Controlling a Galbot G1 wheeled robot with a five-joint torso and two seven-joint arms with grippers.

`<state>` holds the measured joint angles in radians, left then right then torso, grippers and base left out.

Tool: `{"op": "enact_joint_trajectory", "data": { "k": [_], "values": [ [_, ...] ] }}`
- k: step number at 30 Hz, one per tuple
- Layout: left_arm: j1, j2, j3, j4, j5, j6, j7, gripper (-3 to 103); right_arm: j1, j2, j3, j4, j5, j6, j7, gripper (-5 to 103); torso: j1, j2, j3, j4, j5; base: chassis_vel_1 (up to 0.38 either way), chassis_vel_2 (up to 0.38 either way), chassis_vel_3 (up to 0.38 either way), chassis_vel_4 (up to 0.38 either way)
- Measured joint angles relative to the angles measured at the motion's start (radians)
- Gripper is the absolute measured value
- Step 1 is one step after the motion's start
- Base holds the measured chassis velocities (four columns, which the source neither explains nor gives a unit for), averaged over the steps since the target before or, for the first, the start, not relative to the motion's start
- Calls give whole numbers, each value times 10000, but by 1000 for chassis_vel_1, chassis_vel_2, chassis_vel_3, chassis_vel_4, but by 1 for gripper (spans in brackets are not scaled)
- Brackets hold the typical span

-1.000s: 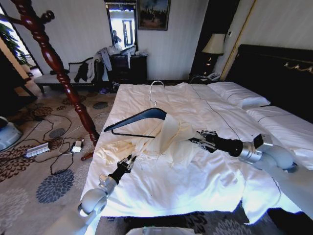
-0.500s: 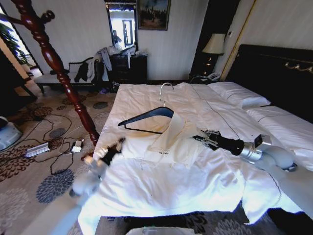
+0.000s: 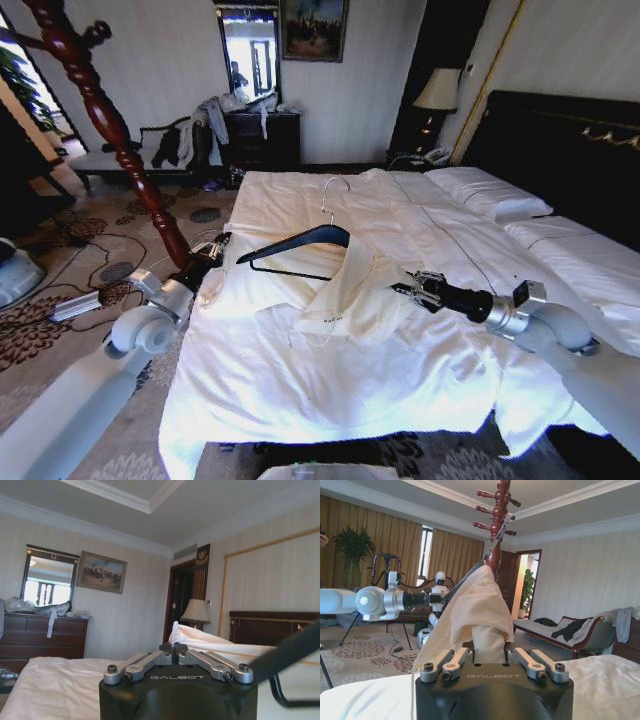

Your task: Pick up the clothes from the bed and hang them on the clothes hanger.

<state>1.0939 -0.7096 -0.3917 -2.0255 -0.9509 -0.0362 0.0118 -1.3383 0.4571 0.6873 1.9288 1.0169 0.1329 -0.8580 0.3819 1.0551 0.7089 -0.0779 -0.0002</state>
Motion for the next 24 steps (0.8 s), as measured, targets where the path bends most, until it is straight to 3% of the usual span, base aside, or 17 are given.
{"op": "enact_joint_trajectory", "data": {
  "k": [7, 10, 14, 18, 20, 23, 24],
  "values": [
    [424, -60, 272, -20, 698, -112, 99, 0, -28, -54, 71, 29, 4, -4, 31, 23, 0, 1, -1, 0, 3, 0, 0, 0, 0],
    [934, -174, 564, -86, 1294, -87, 133, 0, -40, -16, 71, 10, 8, -7, 68, 23, 0, 0, 0, 0, 3, 0, 0, 0, 0],
    [2024, -697, 1225, -105, 2699, -95, 225, 0, -124, 96, 29, 48, 180, -22, 223, 23, -2, 0, -1, 3, 2, 0, 0, 0, 0],
    [2305, -1133, 1712, -46, 3450, -193, 253, -2, -151, 114, 26, 154, 285, -27, 289, 23, -2, 1, -1, -1, 2, 0, 0, 0, 0],
    [2315, -1174, 1763, -44, 3535, -206, 253, 2, -154, 112, 26, 202, 328, -30, 318, 23, -2, 0, -1, -2, 2, 0, 0, 0, 0],
    [2424, -1211, 1800, -72, 3717, -245, 253, 19, -161, 65, 58, 395, 476, -44, 420, 23, -2, 0, -1, -1, 3, 0, 0, 0, 0],
    [2424, -1211, 1800, -72, 3717, -245, 253, 19, -161, 65, 58, 395, 476, -44, 420, 23, -2, 0, -1, -1, 3, 0, 0, 0, 0]
  ]
}}
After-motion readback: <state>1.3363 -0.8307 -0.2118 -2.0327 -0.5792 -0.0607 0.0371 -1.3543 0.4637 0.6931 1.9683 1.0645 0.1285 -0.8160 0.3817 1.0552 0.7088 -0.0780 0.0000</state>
